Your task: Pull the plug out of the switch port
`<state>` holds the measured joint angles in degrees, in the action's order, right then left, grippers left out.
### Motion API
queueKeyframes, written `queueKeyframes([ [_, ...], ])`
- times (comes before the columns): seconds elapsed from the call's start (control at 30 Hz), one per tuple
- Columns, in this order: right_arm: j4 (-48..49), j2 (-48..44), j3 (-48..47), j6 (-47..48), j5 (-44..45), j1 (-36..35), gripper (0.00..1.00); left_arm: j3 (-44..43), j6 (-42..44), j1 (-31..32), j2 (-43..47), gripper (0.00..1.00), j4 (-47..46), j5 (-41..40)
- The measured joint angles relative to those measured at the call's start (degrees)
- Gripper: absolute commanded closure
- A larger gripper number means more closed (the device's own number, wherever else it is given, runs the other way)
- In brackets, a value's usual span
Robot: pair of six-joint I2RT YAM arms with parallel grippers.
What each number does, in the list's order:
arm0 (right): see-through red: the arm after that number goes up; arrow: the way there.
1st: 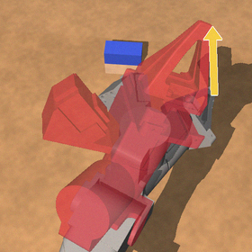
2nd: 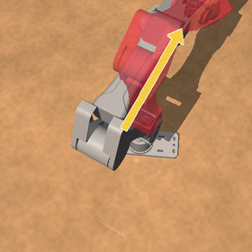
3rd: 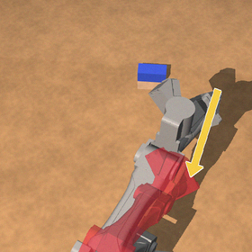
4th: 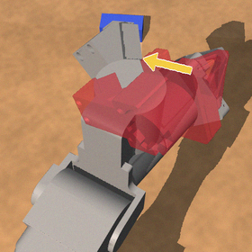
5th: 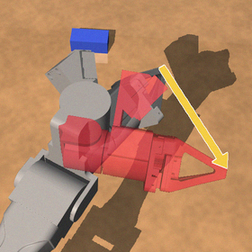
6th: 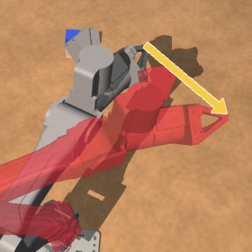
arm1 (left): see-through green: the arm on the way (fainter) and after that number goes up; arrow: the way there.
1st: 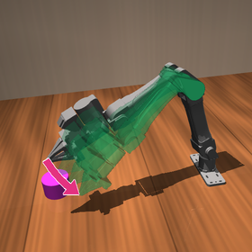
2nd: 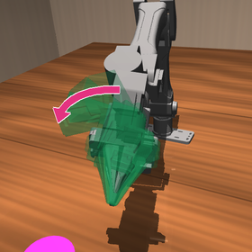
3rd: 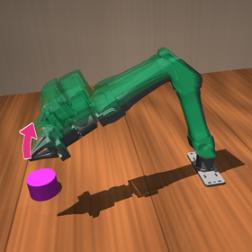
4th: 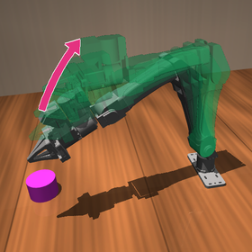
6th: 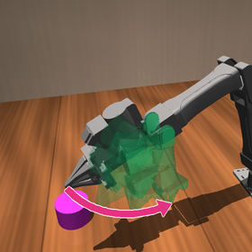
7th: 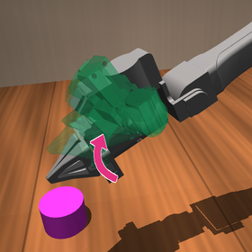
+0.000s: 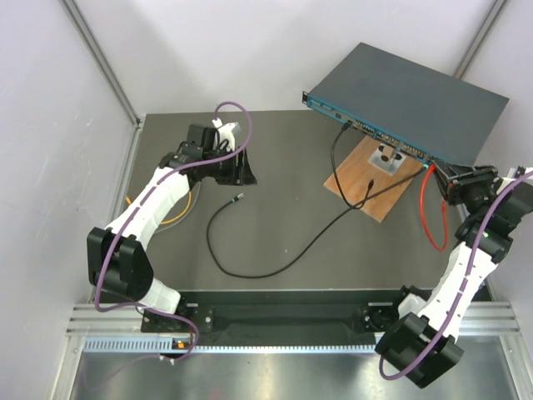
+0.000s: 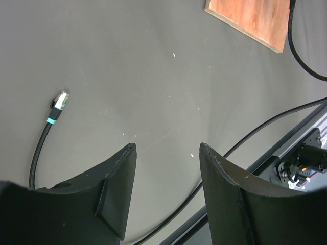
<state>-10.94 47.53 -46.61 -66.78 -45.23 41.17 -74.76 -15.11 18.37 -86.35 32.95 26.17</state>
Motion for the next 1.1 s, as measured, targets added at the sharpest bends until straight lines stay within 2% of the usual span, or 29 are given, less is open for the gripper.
queueKeyframes([
  [0.2,0.24,-0.07,0.22,-2.54,-0.09,0.35,0.76,0.0,0.0,-0.07,0.0,0.43,0.0,0.0],
  [0.27,0.37,-0.44,0.72,-3.48,0.17,0.37,0.82,0.0,0.0,-0.09,0.0,0.43,0.0,0.0],
  [0.37,1.49,-1.11,1.62,-4.94,0.83,0.39,0.83,0.0,0.0,-0.13,0.0,0.43,0.0,0.0],
  [0.53,2.19,-1.25,2.01,-6.91,1.42,0.39,0.82,0.09,0.0,-0.22,0.0,0.43,0.0,0.17],
  [0.83,1.92,1.18,0.94,-7.74,0.52,0.35,0.73,0.15,0.0,-0.33,0.0,0.43,0.0,0.35],
  [1.1,1.73,1.73,0.63,-8.04,1.51,-1.2,0.75,0.15,0.0,-0.42,0.0,0.43,0.0,0.63],
])
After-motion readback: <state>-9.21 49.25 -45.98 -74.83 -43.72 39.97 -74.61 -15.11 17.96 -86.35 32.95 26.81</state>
